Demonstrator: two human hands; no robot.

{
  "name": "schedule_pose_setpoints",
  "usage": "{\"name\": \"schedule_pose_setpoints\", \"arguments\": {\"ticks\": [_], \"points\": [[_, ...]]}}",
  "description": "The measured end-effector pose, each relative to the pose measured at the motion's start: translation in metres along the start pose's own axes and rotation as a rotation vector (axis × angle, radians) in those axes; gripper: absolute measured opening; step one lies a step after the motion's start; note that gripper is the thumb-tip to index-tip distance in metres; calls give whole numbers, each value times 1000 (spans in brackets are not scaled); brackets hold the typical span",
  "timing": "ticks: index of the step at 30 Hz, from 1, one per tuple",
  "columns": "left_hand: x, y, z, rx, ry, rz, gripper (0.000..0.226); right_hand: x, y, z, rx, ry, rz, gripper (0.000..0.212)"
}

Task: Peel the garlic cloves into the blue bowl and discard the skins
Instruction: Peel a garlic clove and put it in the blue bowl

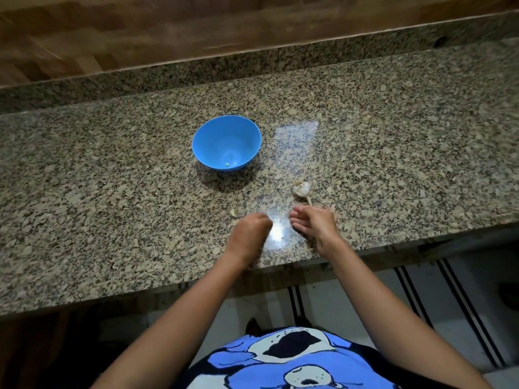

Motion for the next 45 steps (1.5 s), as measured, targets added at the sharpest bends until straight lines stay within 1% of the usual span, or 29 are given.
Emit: {"name": "schedule_pose_setpoints", "arguments": {"ticks": [1,2,3,5,7,9,12,17,19,20,23,25,27,30,32,37,40,42,45], "points": [[-1,-4,-5,59,126,-206,11,2,3,4,-42,-15,46,19],[-1,-7,-8,106,263,-366,14,5,6,8,-82,-24,91,21],[2,-10,-10,123,379,-440,15,7,9,11,-121,-46,136,24],[17,-15,-10,47,486,-426,18,9,15,18,-177,-147,223,28],[31,-15,-9,-62,496,-368,21,8,20,21,-192,-259,286,27],[36,-14,-8,-102,498,-349,23,8,21,22,-194,-319,307,22],[33,-14,-7,-49,506,-352,23,9,22,22,-212,-385,332,19],[24,-9,-15,84,441,-332,14,9,21,19,-224,-480,341,25],[10,0,-21,87,360,-265,19,8,17,10,-194,-477,297,28],[1,7,-22,49,301,-217,24,6,15,4,-180,-485,272,29],[-24,37,-15,-176,175,-93,39,4,9,-11,-150,-531,223,29],[-29,49,-5,-296,108,-17,45,5,8,-17,-136,-544,210,29],[-22,44,3,-374,83,67,45,6,11,-21,-123,-540,198,29],[1,25,19,-514,34,267,44,8,16,-23,-102,-520,178,30],[5,20,26,-572,-14,380,44,9,20,-23,-91,-499,167,31],[-34,33,-1,-568,-28,563,45,14,29,-16,-88,-417,154,32],[-67,49,-26,-557,-77,624,46,18,33,-5,-110,-368,152,30],[-85,60,-41,-505,-141,670,45,21,37,5,-134,-333,159,31],[-94,73,-53,-401,-213,751,37,27,42,20,-155,-277,170,32]]}}
Point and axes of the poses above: each hand's wrist, its own y-axis away from the middle knuckle, its own z-axis out of the palm, x = y × z, the point moved 3 cm from there along -y, towards the middle knuckle, and after that the axes turned 2 degrees about z, right-handed, at the moved point
